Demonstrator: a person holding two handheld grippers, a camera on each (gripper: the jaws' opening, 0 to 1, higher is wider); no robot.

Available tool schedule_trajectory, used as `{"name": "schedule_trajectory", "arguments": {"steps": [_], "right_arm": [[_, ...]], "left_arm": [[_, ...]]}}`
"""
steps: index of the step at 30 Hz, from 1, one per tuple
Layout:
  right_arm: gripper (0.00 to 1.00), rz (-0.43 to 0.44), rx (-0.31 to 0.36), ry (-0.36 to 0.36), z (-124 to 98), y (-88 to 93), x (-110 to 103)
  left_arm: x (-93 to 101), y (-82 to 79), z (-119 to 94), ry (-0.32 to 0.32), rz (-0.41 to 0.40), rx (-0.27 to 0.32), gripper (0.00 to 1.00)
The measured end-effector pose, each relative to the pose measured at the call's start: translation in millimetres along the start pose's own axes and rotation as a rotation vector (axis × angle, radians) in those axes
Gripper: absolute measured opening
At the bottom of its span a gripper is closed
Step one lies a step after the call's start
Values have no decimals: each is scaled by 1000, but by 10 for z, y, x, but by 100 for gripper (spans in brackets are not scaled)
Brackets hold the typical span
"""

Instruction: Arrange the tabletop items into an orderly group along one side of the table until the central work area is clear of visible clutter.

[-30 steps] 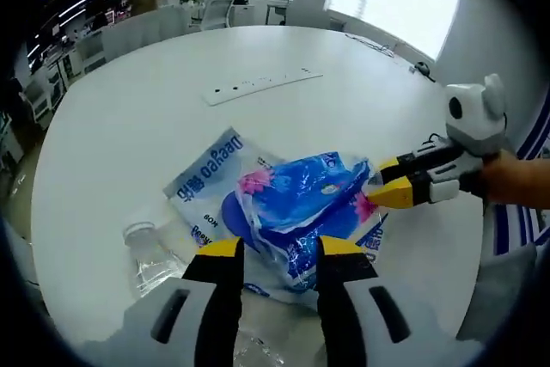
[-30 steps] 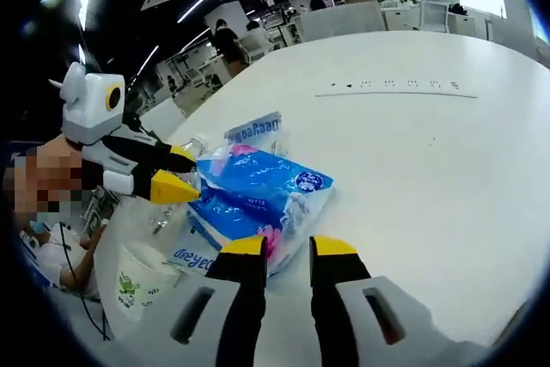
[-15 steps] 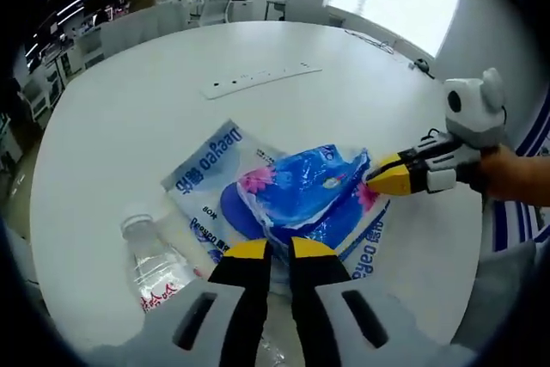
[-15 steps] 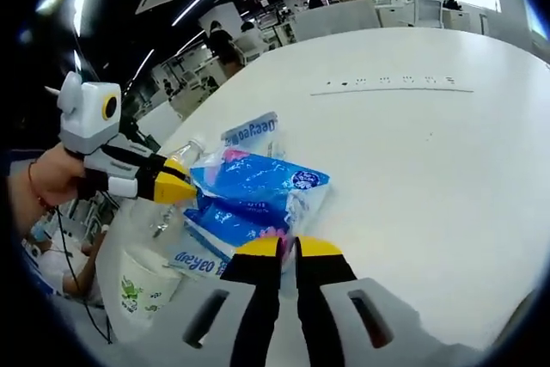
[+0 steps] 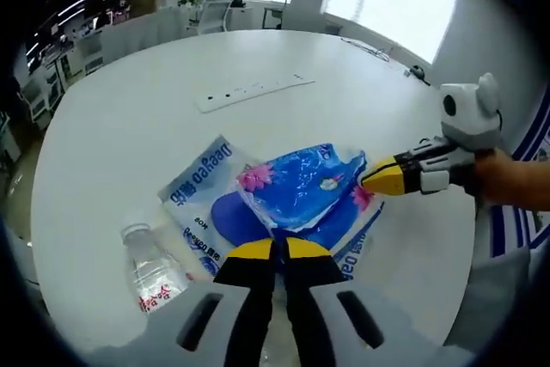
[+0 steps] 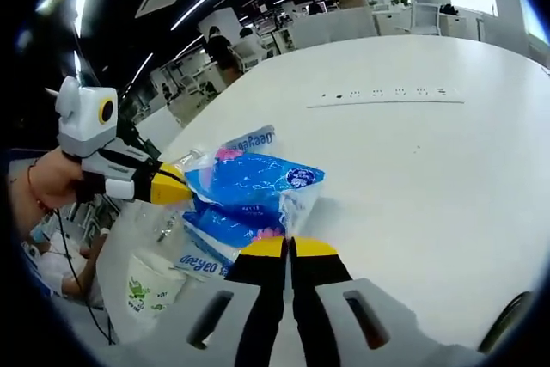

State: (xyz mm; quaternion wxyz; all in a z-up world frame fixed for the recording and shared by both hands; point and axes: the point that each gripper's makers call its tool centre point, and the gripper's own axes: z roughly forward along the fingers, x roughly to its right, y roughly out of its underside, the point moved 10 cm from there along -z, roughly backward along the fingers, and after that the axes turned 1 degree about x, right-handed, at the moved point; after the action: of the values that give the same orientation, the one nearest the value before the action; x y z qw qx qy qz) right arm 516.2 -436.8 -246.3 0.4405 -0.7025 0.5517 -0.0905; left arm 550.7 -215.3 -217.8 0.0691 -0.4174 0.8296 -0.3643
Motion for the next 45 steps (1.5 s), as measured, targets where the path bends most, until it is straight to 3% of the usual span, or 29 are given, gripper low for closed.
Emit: {"name": "schedule_trajectory", "arguments": {"steps": [21,36,45], "right_arm": [[0,-10,70,-7,-400,-142,-64],[0,-50,128,5,-907,-223,-16],[0,-67,163,41,-1236,-297,163]], "left_arm": [[293,-191,-302,-7,7,62,0],[716,-357,-467,1,35,117,0],[1026,-532,-439,30,56,150,0]]}}
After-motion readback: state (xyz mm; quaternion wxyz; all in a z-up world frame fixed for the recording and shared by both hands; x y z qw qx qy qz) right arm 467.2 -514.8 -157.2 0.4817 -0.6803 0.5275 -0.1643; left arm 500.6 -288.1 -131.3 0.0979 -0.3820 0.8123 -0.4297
